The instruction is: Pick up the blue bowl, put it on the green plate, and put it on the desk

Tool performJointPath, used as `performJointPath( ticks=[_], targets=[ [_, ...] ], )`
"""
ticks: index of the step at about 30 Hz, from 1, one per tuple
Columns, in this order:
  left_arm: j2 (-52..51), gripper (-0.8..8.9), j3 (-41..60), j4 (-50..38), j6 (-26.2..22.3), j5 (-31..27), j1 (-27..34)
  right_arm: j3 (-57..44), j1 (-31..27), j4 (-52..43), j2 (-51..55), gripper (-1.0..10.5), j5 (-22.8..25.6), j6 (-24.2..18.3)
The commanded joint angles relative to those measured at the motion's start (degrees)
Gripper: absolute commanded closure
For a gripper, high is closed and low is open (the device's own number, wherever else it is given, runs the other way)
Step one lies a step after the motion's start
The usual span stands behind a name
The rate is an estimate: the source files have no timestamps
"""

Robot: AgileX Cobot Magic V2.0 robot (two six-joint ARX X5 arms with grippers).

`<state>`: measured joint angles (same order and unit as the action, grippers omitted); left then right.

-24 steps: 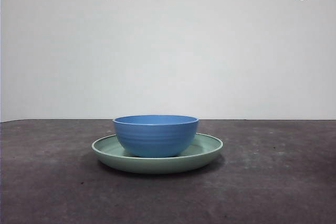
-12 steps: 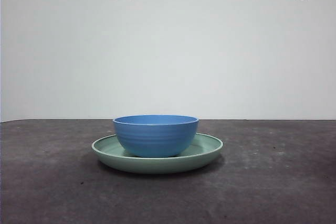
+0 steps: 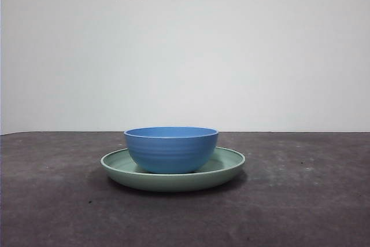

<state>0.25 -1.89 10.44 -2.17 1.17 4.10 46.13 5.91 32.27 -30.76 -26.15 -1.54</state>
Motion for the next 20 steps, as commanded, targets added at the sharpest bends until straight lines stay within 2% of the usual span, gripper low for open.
performJointPath(
  ticks=[1,5,11,20],
  targets=[
    [-0.09,8.04,1.14,0.42,0.31,-0.31,0.02,-4.04,-3.41,-5.73,4.20,9.4,4.79,-0.61],
    [-0.09,8.04,1.14,0.42,0.31,-0.31,0.02,-12.96,-5.99,-13.81,11.41,9.4,9.86,-0.39],
    [-0.09,8.04,1.14,0.42,0.31,-0.31,0.02,-27.04,-6.47,-25.51,20.76,9.4,14.67,-0.35],
    [-0.09,8.04,1.14,0.42,0.31,-0.31,0.02,-39.60,-6.47,-30.10,28.39,9.4,16.76,2.86]
  ],
)
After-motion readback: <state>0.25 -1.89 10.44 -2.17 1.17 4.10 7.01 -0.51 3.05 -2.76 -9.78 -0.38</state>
